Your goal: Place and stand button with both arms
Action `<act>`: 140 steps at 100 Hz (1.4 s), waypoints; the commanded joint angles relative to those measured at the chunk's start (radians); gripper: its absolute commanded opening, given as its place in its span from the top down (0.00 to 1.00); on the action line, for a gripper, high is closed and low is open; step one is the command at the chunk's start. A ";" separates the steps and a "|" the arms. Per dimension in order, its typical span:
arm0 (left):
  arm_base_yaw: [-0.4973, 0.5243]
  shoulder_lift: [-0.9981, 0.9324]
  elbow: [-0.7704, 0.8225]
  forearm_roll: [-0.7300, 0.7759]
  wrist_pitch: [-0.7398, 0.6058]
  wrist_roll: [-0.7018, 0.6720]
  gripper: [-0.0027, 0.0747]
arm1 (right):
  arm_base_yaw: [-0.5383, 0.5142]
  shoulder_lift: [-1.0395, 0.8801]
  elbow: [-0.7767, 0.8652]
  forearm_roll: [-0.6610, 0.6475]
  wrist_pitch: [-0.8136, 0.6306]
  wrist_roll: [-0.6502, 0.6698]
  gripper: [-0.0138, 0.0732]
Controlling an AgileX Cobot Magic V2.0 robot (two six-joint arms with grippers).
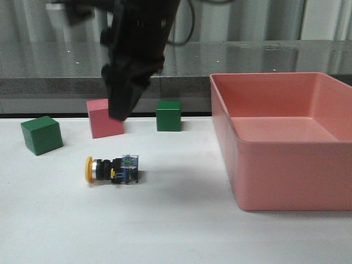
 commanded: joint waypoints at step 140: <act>0.003 -0.031 0.046 -0.009 -0.079 -0.007 0.99 | -0.610 -1.764 1.398 -0.128 -0.590 0.581 0.97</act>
